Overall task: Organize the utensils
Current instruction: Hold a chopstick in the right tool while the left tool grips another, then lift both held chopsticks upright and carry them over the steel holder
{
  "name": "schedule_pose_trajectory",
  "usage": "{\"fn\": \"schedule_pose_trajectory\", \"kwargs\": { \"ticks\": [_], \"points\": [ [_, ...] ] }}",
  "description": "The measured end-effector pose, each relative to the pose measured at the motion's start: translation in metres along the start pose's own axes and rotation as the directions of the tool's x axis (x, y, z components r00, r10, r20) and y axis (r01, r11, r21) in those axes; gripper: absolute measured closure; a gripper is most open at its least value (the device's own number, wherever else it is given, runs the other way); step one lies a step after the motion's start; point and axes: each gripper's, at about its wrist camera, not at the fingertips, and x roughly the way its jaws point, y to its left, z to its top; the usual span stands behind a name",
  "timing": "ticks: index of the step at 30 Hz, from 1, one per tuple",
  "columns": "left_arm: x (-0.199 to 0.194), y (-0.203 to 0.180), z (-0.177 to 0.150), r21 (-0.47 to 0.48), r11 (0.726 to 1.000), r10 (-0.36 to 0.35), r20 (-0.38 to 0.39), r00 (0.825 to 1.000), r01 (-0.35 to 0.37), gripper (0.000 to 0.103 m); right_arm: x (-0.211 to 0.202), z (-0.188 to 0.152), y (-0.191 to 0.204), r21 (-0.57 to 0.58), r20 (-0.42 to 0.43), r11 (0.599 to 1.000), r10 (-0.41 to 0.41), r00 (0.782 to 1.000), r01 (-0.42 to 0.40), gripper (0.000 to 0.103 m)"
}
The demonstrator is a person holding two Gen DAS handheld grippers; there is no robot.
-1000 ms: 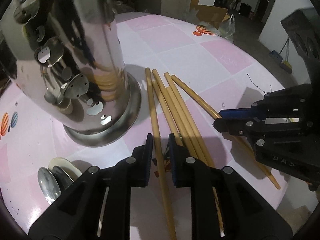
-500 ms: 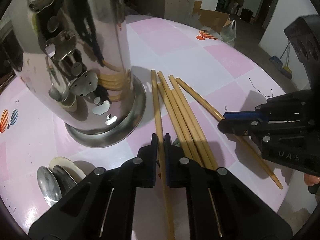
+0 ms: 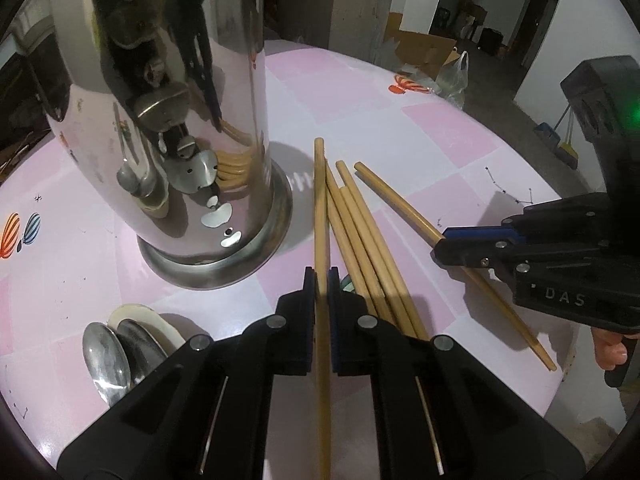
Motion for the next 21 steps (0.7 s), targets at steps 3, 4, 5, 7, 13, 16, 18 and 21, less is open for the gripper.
{"fn": "schedule_pose_trajectory", "kwargs": {
  "ticks": [3, 4, 5, 7, 13, 16, 18, 21],
  "points": [
    [-0.007, 0.000, -0.001, -0.007, 1.000, -0.006, 0.014, 1.000, 0.006, 0.098, -0.004, 0.000, -0.001, 0.007, 0.010, 1.000, 0.004, 1.000, -0.004, 0.096],
    [-0.009, 0.000, -0.002, -0.010, 1.000, -0.009, 0.018, 1.000, 0.009, 0.098, -0.006, 0.002, -0.001, 0.009, 0.015, 1.000, 0.007, 1.000, -0.007, 0.096],
    [-0.012, 0.001, -0.002, -0.013, 1.000, -0.012, 0.023, 1.000, 0.012, 0.098, -0.007, 0.002, -0.001, 0.011, 0.020, 1.000, 0.010, 1.000, -0.010, 0.096],
    [-0.018, 0.000, -0.002, -0.014, 1.000, -0.014, 0.037, 0.999, 0.015, 0.098, -0.011, 0.002, -0.002, 0.015, 0.030, 1.000, 0.015, 0.999, -0.015, 0.096],
    [-0.038, 0.000, -0.001, -0.015, 1.000, -0.019, 0.080, 0.997, 0.020, 0.098, -0.024, 0.003, -0.003, 0.024, 0.069, 0.999, 0.024, 0.997, -0.025, 0.096],
    [-0.048, 0.001, 0.000, -0.021, 1.000, -0.020, 0.101, 0.995, 0.022, 0.098, -0.031, 0.004, -0.005, 0.032, 0.087, 0.999, 0.030, 0.996, -0.033, 0.096],
    [-0.056, 0.002, 0.000, -0.029, 0.999, -0.024, 0.117, 0.993, 0.028, 0.098, -0.034, 0.004, -0.004, 0.034, 0.097, 0.999, 0.035, 0.995, -0.039, 0.096],
    [-0.067, 0.003, 0.001, -0.037, 0.999, -0.029, 0.139, 0.990, 0.035, 0.098, -0.040, 0.005, -0.002, 0.038, 0.116, 0.998, 0.042, 0.992, -0.046, 0.096]
  ]
}}
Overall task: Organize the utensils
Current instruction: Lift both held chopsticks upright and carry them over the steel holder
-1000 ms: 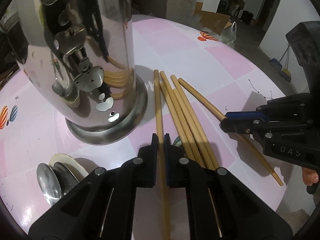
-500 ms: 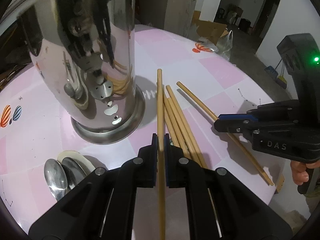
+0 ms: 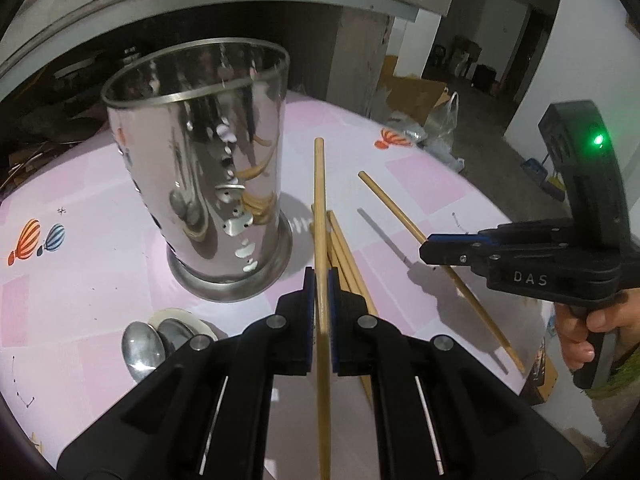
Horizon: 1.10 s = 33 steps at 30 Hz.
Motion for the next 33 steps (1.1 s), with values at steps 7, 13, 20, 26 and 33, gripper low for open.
{"fn": "schedule_pose_trajectory", "kwargs": {
  "ticks": [7, 13, 20, 26, 33],
  "points": [
    [-0.029, -0.003, 0.010, 0.000, 1.000, -0.007, 0.062, 0.998, 0.008, 0.098, -0.016, 0.004, 0.001, 0.005, 0.047, 1.000, 0.017, 0.999, -0.017, 0.096],
    [-0.055, 0.000, 0.023, -0.012, 1.000, -0.018, 0.126, 0.992, 0.020, 0.098, -0.023, 0.005, 0.002, 0.003, 0.068, 1.000, 0.019, 0.998, -0.019, 0.096],
    [-0.086, 0.011, 0.044, -0.037, 0.999, -0.028, 0.211, 0.977, 0.037, 0.098, -0.028, 0.006, 0.001, 0.010, 0.084, 1.000, 0.027, 0.996, -0.028, 0.096],
    [-0.105, 0.026, 0.061, -0.068, 0.996, -0.034, 0.272, 0.962, 0.055, 0.098, -0.028, 0.008, 0.002, 0.013, 0.093, 0.999, 0.040, 0.995, -0.042, 0.096],
    [-0.118, 0.047, 0.082, -0.100, 0.991, -0.051, 0.345, 0.937, 0.090, 0.098, -0.034, 0.016, 0.005, 0.012, 0.119, 0.998, 0.060, 0.991, -0.061, 0.096]
  ]
}}
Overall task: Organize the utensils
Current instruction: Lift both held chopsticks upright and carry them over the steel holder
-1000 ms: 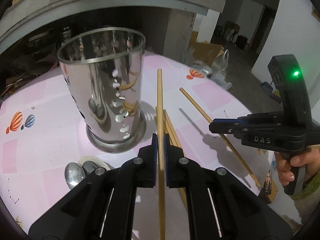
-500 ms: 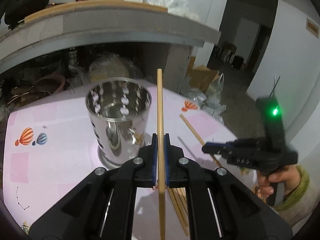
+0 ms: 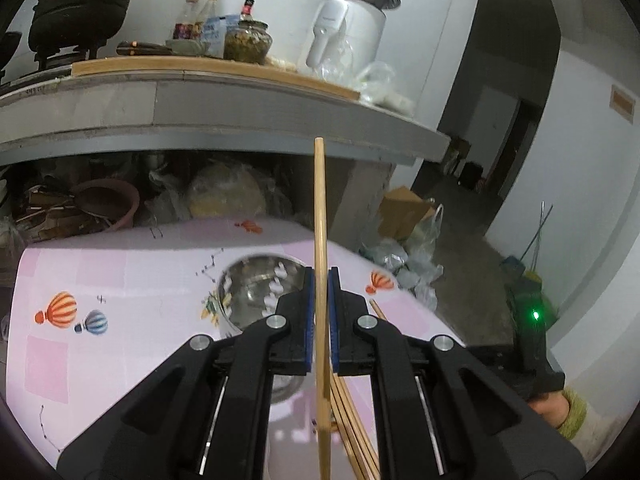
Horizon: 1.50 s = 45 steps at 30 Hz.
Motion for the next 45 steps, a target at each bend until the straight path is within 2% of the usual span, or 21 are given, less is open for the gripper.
{"fn": "schedule_pose_trajectory", "kwargs": {
  "ticks": [10, 20, 24, 31, 45],
  "points": [
    [0.014, 0.027, 0.039, -0.054, 0.997, -0.042, 0.115, 0.993, 0.048, 0.098, -0.002, 0.012, 0.005, -0.011, 0.019, 1.000, 0.021, 1.000, -0.021, 0.096],
    [0.045, 0.045, 0.071, -0.069, 0.992, -0.090, 0.228, 0.970, 0.108, 0.098, 0.001, 0.014, -0.003, 0.003, 0.009, 1.000, 0.009, 1.000, -0.009, 0.096],
    [0.063, 0.049, 0.069, -0.060, 0.992, -0.090, 0.240, 0.967, 0.108, 0.098, 0.002, 0.015, -0.005, 0.007, 0.005, 1.000, 0.006, 1.000, -0.006, 0.096],
    [0.091, 0.060, 0.053, -0.057, 0.993, -0.088, 0.208, 0.974, 0.102, 0.098, 0.005, 0.016, -0.007, 0.017, -0.005, 1.000, 0.009, 1.000, -0.009, 0.096],
    [0.098, 0.064, 0.019, -0.033, 0.996, -0.075, 0.152, 0.986, 0.081, 0.098, 0.001, 0.012, -0.007, 0.018, -0.001, 1.000, 0.015, 1.000, -0.015, 0.096]
  ]
}}
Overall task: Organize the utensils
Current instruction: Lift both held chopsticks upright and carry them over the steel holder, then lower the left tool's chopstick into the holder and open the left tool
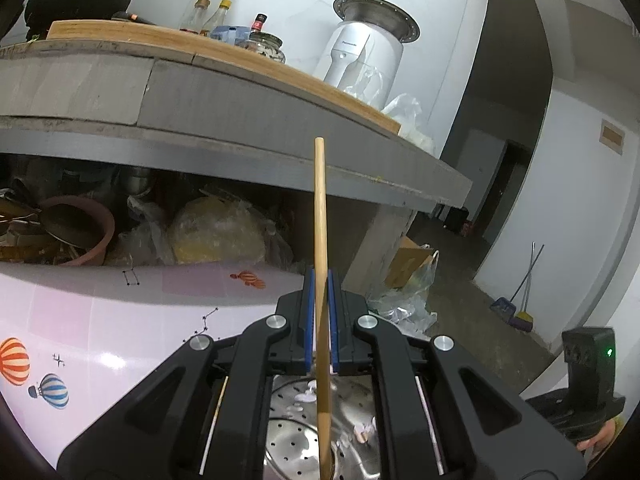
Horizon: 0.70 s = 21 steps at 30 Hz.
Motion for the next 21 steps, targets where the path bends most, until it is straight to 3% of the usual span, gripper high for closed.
{"fn": "schedule_pose_trajectory", "kwargs": {
  "ticks": [11, 21],
  "points": [
    [0.000, 0.003, -0.020, 0.008, 1.000, 0.017, -0.049, 0.999, -0.017, 0.098, -0.003, -0.002, 0.002, -0.003, 0.004, 1.000, 0.010, 1.000, -0.010, 0.096],
    [-0.001, -0.012, -0.028, 0.109, 0.992, 0.070, -0.073, 0.995, -0.062, 0.097, -0.004, -0.002, 0.002, -0.002, 0.006, 1.000, 0.014, 1.000, -0.014, 0.096]
  ]
}}
